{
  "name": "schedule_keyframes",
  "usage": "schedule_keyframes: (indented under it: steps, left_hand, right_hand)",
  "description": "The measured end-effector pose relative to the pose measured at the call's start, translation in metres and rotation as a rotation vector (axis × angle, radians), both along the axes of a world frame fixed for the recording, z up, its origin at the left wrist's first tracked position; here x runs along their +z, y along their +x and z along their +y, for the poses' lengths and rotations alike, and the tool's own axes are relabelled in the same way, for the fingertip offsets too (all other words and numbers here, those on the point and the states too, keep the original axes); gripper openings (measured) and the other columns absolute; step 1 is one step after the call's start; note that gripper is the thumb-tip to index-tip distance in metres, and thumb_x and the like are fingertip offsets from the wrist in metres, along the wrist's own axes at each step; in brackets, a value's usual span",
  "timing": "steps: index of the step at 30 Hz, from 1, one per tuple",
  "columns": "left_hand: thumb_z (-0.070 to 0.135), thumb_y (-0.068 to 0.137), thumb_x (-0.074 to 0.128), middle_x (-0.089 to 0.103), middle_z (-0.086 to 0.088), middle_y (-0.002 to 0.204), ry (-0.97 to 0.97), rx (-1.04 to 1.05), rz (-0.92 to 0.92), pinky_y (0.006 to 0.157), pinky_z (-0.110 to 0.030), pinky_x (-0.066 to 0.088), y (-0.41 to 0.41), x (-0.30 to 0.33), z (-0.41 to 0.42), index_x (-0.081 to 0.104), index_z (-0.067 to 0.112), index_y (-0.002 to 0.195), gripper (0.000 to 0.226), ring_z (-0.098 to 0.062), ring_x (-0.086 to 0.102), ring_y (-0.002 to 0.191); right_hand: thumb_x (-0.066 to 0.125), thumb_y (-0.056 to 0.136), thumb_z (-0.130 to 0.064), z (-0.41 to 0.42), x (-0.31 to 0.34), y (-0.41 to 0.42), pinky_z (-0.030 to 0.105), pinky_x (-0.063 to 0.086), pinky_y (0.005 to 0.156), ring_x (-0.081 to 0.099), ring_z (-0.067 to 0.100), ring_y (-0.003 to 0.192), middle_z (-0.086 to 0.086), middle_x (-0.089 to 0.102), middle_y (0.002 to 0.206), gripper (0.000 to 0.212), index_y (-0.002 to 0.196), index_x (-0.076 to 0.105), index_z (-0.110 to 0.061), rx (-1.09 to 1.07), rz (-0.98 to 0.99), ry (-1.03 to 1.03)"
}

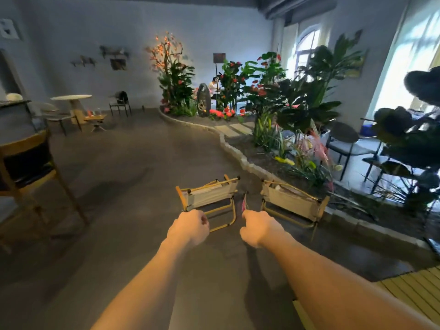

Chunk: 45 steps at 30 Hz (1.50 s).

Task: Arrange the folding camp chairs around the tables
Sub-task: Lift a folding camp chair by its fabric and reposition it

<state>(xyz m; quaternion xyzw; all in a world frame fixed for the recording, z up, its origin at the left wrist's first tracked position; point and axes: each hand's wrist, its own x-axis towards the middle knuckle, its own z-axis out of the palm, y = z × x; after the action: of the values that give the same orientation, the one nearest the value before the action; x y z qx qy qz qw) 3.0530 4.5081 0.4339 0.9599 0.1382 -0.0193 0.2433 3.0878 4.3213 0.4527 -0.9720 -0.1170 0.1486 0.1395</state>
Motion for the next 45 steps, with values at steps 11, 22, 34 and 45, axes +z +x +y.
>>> schedule_keyframes:
  steps: [11,22,34,45]
  left_hand:
    - [0.029,0.090,0.043,0.058,0.000,0.093,-0.014,0.008,0.098,0.069,-0.032,0.043,0.308,-0.032,0.045,0.059,0.030,0.088,0.016,-0.027,0.053,0.084]
    - [0.026,0.088,0.045,0.064,-0.010,0.109,-0.077,0.081,0.321,0.088,-0.042,0.053,0.597,-0.145,0.139,0.066,0.019,0.104,0.027,-0.032,0.055,0.098]
    - [0.026,0.082,0.050,0.056,-0.014,0.126,-0.014,0.261,0.648,0.089,-0.046,0.047,0.821,-0.262,0.237,0.058,0.022,0.125,0.044,-0.036,0.048,0.117]
    - [0.031,0.076,0.065,0.042,-0.017,0.145,0.115,0.467,1.116,0.106,-0.054,0.032,0.902,-0.391,0.270,0.054,0.026,0.131,0.056,-0.044,0.034,0.134]
  right_hand:
    - [0.052,0.089,-0.026,0.042,-0.040,0.332,0.039,0.051,0.085,0.056,0.030,0.100,0.011,0.056,0.120,0.037,0.125,0.049,-0.018,0.003,0.084,-0.002]
    - [0.050,0.087,-0.029,0.117,-0.138,0.637,0.032,0.040,0.071,0.059,0.032,0.096,0.013,0.061,0.114,0.038,0.115,0.060,-0.005,0.157,0.199,-0.275]
    - [0.052,0.086,-0.021,0.181,-0.230,0.901,0.045,0.051,0.090,0.058,0.032,0.108,0.009,0.057,0.123,0.046,0.132,0.049,-0.018,0.100,0.347,-0.424]
    - [0.065,0.080,-0.020,0.215,-0.376,1.051,0.042,0.049,0.071,0.057,0.033,0.099,0.012,0.054,0.113,0.050,0.128,0.052,-0.021,0.327,0.513,-0.725]
